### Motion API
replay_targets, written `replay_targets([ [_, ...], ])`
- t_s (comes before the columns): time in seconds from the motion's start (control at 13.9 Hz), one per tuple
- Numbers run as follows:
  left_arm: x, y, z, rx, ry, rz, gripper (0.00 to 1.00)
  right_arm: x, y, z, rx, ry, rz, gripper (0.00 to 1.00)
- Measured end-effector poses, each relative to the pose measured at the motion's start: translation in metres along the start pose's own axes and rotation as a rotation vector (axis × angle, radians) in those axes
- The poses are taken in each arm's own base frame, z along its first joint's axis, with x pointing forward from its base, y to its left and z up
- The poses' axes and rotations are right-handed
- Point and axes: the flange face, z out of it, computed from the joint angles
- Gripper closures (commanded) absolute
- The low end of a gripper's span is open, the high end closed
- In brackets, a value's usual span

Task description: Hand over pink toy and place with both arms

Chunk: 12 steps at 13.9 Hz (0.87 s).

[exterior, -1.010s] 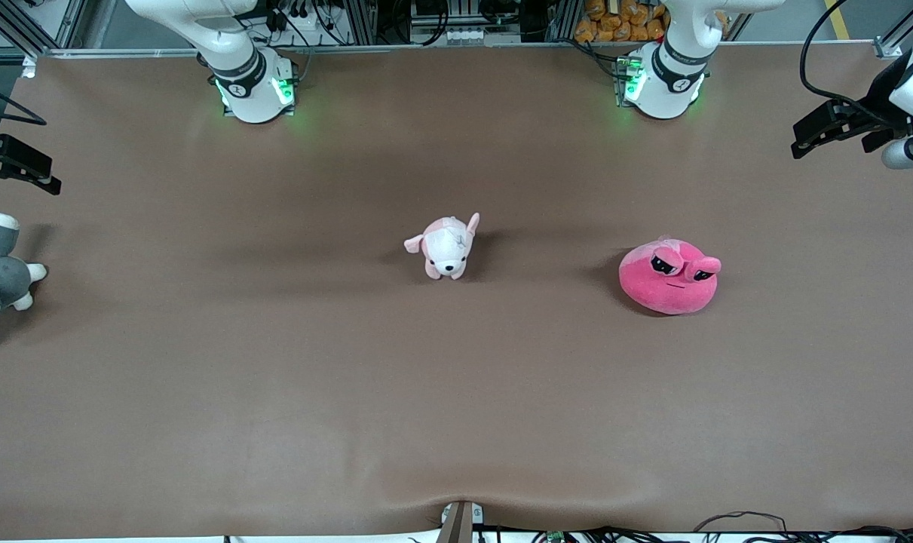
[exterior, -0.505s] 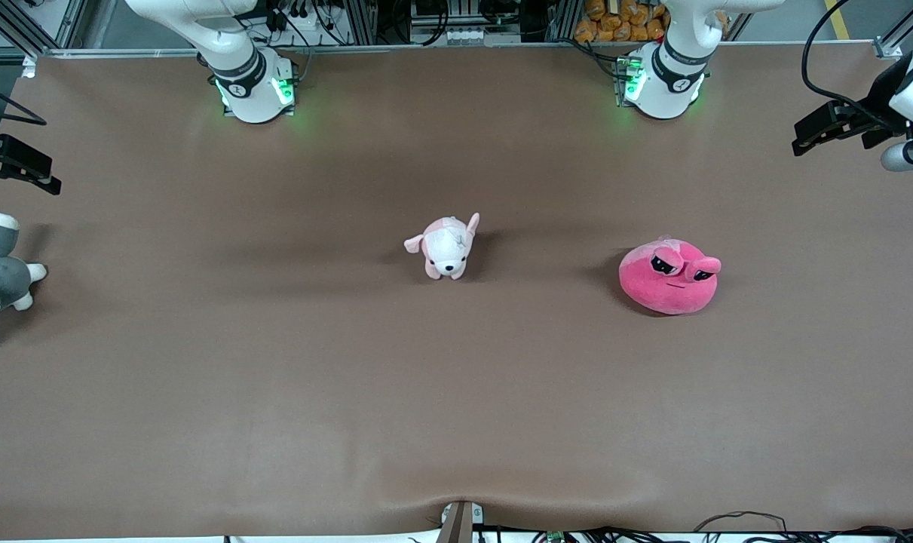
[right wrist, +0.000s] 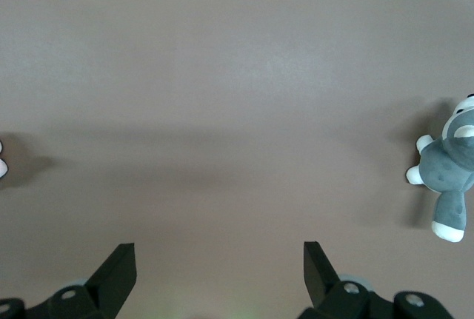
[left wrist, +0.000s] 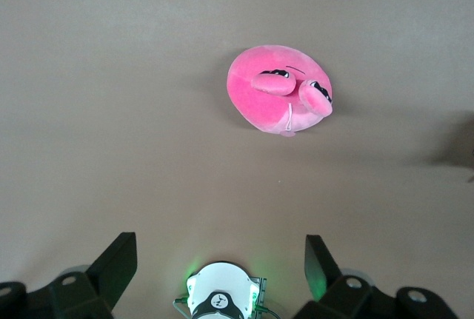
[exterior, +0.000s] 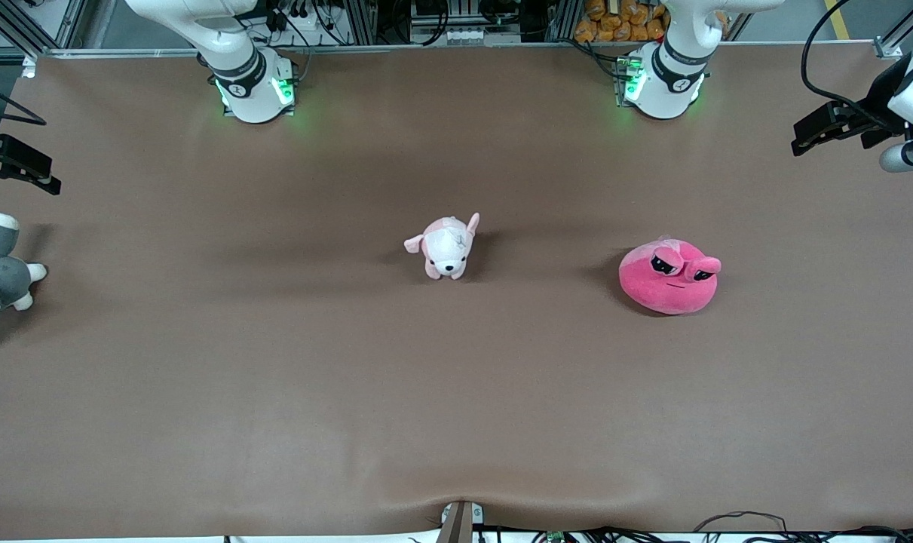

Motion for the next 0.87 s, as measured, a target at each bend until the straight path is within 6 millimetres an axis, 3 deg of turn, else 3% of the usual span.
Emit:
replay_targets([
  [0.87,0.003,-0.014,0.004,-0.002,-0.01,-0.089,0.0,0.0,0.0,0.0,0.0,0.0,0.001,0.0],
])
